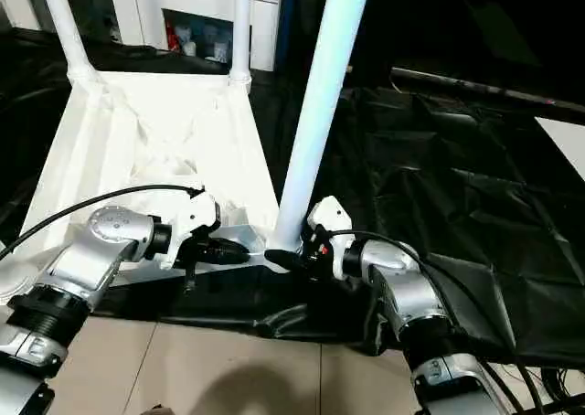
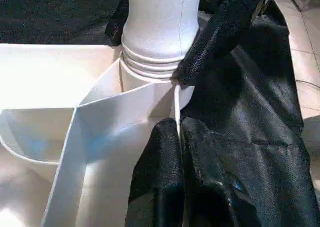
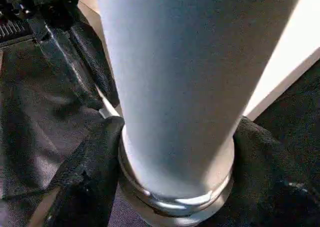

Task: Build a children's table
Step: Rotate leg to tighten

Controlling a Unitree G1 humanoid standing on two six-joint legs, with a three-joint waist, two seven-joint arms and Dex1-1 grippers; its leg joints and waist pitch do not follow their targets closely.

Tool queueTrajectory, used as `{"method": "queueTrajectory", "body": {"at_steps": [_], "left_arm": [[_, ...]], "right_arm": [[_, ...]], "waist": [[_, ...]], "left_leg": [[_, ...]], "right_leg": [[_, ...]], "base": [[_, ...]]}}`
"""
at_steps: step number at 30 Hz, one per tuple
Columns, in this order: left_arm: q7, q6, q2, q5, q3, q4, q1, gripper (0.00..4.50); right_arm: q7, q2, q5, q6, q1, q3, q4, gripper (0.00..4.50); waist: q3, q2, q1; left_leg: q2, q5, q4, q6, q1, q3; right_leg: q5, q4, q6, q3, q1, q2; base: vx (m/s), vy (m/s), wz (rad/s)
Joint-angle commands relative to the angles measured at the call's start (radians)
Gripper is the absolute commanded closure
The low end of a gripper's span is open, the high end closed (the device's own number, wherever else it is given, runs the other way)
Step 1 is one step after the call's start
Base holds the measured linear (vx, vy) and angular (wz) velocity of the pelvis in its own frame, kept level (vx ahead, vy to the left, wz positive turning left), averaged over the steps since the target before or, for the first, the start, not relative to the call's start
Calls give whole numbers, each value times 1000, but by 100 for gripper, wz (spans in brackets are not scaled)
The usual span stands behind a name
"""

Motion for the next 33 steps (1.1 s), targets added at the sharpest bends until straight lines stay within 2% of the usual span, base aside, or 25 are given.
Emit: {"method": "queueTrajectory", "body": {"at_steps": [1,3,7,8,9,11,13,15,17,19,21,22,23,24,26,29,31,33], "left_arm": [[-20,4,-30,-50,-6,-8,25,450],[51,6,-57,-22,-6,28,9,450],[133,0,-93,12,-8,71,-12,450],[168,-2,-114,27,-13,90,-25,450],[264,-1,-176,63,-24,151,-65,450],[312,-2,-207,81,-31,180,-85,450],[356,1,-238,95,-38,205,-103,450],[432,6,-290,114,-45,236,-130,450],[464,5,-316,126,-51,251,-140,450],[472,-11,-325,138,-55,262,-145,450],[472,-37,-334,149,-57,280,-148,450],[467,-44,-332,148,-57,278,-145,450],[446,-52,-322,141,-58,268,-138,450],[424,-63,-311,135,-58,257,-131,450],[385,-72,-294,122,-55,244,-122,450],[283,-87,-246,90,-51,199,-95,450],[227,-100,-215,76,-52,173,-80,450],[156,-93,-177,53,-45,136,-60,450]], "right_arm": [[-6,-2,12,11,12,-21,-17,173],[-73,25,13,20,9,-41,1,174],[-164,61,11,22,2,-65,24,175],[-220,84,12,33,-4,-80,33,175],[-355,144,12,51,-17,-107,46,175],[-420,173,4,48,-25,-116,55,175],[-486,201,-7,51,-32,-121,65,175],[-589,241,-50,41,-44,-113,84,175],[-605,268,-50,38,-49,-112,91,175],[-587,273,-57,26,-46,-101,83,175],[-577,278,-55,9,-42,-102,71,175],[-556,278,-36,12,-39,-109,62,140],[-513,273,-4,22,-34,-121,44,140],[-473,262,16,27,-30,-124,28,106],[-435,240,22,21,-26,-121,9,103],[-343,167,19,38,-17,-106,-22,63],[-285,129,29,54,-14,-104,-32,60],[-215,79,20,57,-7,-90,-37,60]], "waist": [[-52,-2,-1],[-52,-3,-1],[-48,-3,-2],[-49,-3,-3],[-48,2,-2],[-49,-1,-4],[-51,0,-4],[-53,3,-3],[-53,3,-2],[-54,6,-1],[-53,3,0],[-53,4,2],[-53,4,2],[-53,3,4],[-53,3,4],[-53,2,3],[-52,3,3],[-49,0,3]], "left_leg": [[8,-173,-55,42,3,11],[7,-172,-55,43,3,11],[7,-221,-59,17,5,9],[7,-228,-59,12,3,8],[6,-230,-59,9,7,9],[6,-240,-61,-11,7,5],[5,-244,-60,-10,7,6],[4,-223,-59,-6,5,6],[3,-214,-58,-4,5,6],[3,-217,-58,7,4,6],[3,-217,-57,13,5,7],[4,-222,-58,16,7,7],[4,-226,-57,19,7,8],[4,-227,-58,22,6,7],[5,-220,-58,29,2,6],[5,-206,-57,37,0,6],[7,-218,-58,42,2,6],[8,-221,-58,42,2,7]], "right_leg": [[-156,-62,-194,32,46,-48],[-154,-62,-194,32,46,-48],[-252,-73,-170,32,42,-51],[-277,-75,-158,33,43,-52],[-285,-78,-151,35,37,-51],[-314,-79,-139,33,38,-52],[-302,-81,-135,34,38,-51],[-256,-76,-136,33,39,-49],[-227,-74,-141,34,41,-49],[-209,-74,-144,33,43,-48],[-200,-75,-145,33,42,-47],[-201,-75,-148,33,41,-48],[-202,-76,-149,33,42,-49],[-202,-76,-152,33,43,-49],[-192,-74,-154,32,47,-50],[-174,-72,-167,31,50,-49],[-196,-74,-173,31,48,-51],[-214,-76,-172,32,46,-52]], "base": [[0,0,0],[0,0,0],[0,0,0],[0,0,0],[0,0,0],[0,0,0],[0,0,0],[0,0,0],[0,0,0],[0,0,0],[0,0,0],[0,0,0],[0,0,0],[0,0,0],[0,0,0],[0,0,0],[0,0,0],[0,0,0]]}}
